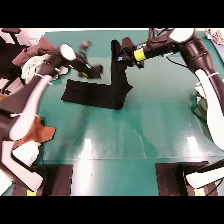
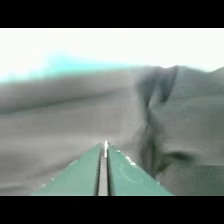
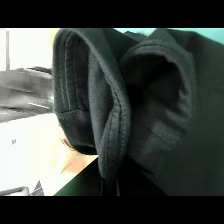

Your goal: Fold the shirts.

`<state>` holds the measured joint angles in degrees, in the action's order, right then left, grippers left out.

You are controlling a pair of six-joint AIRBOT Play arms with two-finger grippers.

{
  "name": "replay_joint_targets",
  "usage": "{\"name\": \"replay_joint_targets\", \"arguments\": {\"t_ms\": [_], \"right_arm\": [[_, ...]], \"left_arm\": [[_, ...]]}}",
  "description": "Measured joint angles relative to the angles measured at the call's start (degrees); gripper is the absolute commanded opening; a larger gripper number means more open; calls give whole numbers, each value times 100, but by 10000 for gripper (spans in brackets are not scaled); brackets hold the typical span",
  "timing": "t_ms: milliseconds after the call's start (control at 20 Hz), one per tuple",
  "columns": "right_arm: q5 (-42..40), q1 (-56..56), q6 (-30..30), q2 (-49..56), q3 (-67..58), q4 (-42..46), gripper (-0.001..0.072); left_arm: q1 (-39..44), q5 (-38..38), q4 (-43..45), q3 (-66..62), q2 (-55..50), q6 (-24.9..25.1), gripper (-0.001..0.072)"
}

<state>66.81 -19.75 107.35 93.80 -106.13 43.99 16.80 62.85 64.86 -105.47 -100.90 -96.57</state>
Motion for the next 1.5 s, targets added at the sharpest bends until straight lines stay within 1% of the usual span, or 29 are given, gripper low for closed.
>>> {"name": "replay_joint_targets", "arguments": {"t_ms": [150, 350, 400, 450, 500, 550, 650, 700, 800, 850, 950, 1050, 1150, 1250, 1350, 1450, 1500], "right_arm": [[-450, -444, 48, 243, -4, -247, 14], [-1777, -1239, -142, 874, -7, -828, 22], [-2135, -1421, -201, 1115, -24, -1029, 63], [-2441, -1576, -275, 1377, -74, -1235, 121], [-2752, -1731, -398, 1676, -181, -1499, 221], [-3049, -1862, -546, 1971, -330, -1775, 274], [-3512, -2035, -898, 2603, -723, -2365, 275], [-3593, -2070, -1056, 2870, -898, -2629, 274], [-3447, -2044, -1259, 3141, -1003, -2898, 273], [-3198, -1958, -1322, 3163, -942, -2861, 273], [-2776, -1631, -1338, 2957, -726, -2439, 285], [-2079, -1193, -1134, 2516, -472, -1563, 582], [-1373, -721, -885, 1954, -142, -472, 683], [-844, -247, -752, 1394, 310, 409, 698], [-461, 136, -750, 881, 949, 892, 699], [-461, 382, -861, 483, 1709, 994, 699], [-597, 446, -1012, 334, 2100, 820, 699]], "left_arm": [[-588, 162, 160, -7, 535, -22, 83], [-1130, 507, 450, -11, 975, -68, 83], [-1198, 603, 492, -11, 1016, -68, 83], [-1241, 710, 546, -4, 1047, -66, 84], [-1283, 758, 562, -7, 1088, -66, 83], [-1322, 793, 612, -11, 1115, -66, 84], [-1360, 922, 671, -4, 1128, -63, 83], [-1362, 962, 675, -11, 1145, -61, 83], [-1377, 1082, 776, -7, 1147, -59, 84], [-1390, 1139, 835, -9, 1154, -57, 83], [-1392, 1281, 953, -9, 1154, -46, 84], [-1388, 1394, 1027, -9, 1156, -46, 84], [-1394, 1467, 1084, -9, 1156, -46, 83], [-1399, 1508, 1110, -9, 1156, -50, 83], [-1390, 1528, 1104, -9, 1158, -63, 83], [-1397, 1543, 1106, -9, 1158, -81, 83], [-1399, 1543, 1106, -9, 1158, -87, 83]]}}
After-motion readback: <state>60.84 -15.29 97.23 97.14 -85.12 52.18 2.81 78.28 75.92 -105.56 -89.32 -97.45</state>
